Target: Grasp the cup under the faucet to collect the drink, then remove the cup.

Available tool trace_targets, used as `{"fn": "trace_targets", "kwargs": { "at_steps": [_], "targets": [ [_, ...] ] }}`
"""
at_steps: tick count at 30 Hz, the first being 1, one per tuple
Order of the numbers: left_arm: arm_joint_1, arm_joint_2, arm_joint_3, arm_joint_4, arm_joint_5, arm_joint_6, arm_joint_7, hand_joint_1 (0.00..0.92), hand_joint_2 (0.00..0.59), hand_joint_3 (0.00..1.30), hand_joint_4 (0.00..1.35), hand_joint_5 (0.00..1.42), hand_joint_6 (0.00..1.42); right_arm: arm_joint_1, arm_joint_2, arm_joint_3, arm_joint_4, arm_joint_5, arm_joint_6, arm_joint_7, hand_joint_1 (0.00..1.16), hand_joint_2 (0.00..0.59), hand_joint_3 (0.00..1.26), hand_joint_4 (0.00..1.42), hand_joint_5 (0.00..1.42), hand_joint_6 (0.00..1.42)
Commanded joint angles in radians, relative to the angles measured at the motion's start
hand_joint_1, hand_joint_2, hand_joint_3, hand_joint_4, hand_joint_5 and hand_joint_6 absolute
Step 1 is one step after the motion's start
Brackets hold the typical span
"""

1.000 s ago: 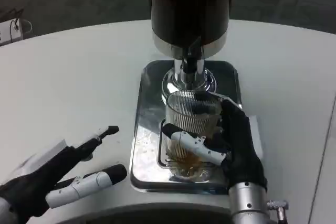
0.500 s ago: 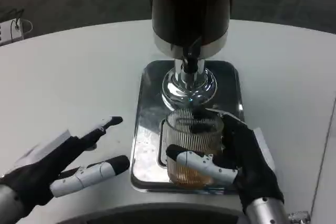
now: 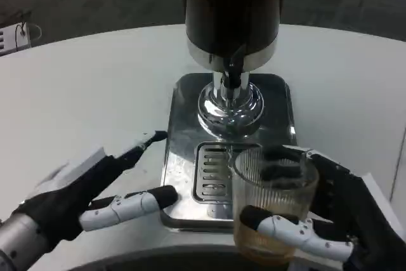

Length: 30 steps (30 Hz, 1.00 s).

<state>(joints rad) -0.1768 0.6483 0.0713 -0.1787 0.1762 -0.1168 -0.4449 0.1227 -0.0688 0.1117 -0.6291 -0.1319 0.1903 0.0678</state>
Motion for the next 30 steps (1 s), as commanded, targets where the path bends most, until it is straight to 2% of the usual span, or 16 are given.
{"fn": "trace_targets", "kwargs": {
  "at_steps": [1, 7, 13, 20, 30],
  "targets": [
    [0.005, 0.001, -0.023, -0.053, 0.02, -0.004, -0.005, 0.0, 0.009, 0.06, 0.0, 0.03, 0.11, 0.058, -0.037, -0.056, -0.138, 0.039, -0.02, 0.031, 0.96, 0.204, 0.99, 1.2, 1.32, 1.41],
    [0.032, 0.016, -0.037, -0.15, 0.038, -0.001, -0.031, 0.0, 0.009, 0.05, 0.0, 0.0, 0.09, 0.045, -0.08, -0.146, -0.217, 0.072, -0.027, 0.05, 0.96, 0.204, 1.0, 1.2, 1.32, 1.42],
    [0.076, 0.025, -0.024, -0.248, 0.045, 0.009, -0.047, 0.0, 0.009, 0.03, 0.0, 0.0, 0.08, -0.003, -0.118, -0.216, -0.241, 0.095, -0.027, 0.063, 0.96, 0.204, 1.0, 1.2, 1.32, 1.42],
    [0.135, 0.039, 0.012, -0.351, 0.048, 0.021, -0.055, 0.0, 0.01, 0.02, 0.0, 0.0, 0.06, -0.029, -0.143, -0.239, -0.258, 0.099, -0.04, 0.072, 0.96, 0.204, 1.0, 1.2, 1.32, 1.42],
    [0.193, 0.047, 0.048, -0.433, 0.07, 0.037, -0.063, 0.0, 0.01, 0.0, 0.0, 0.0, 0.03, -0.022, -0.151, -0.217, -0.265, 0.058, -0.088, 0.077, 0.96, 0.202, 1.0, 1.2, 1.32, 1.42]
  ]
}}
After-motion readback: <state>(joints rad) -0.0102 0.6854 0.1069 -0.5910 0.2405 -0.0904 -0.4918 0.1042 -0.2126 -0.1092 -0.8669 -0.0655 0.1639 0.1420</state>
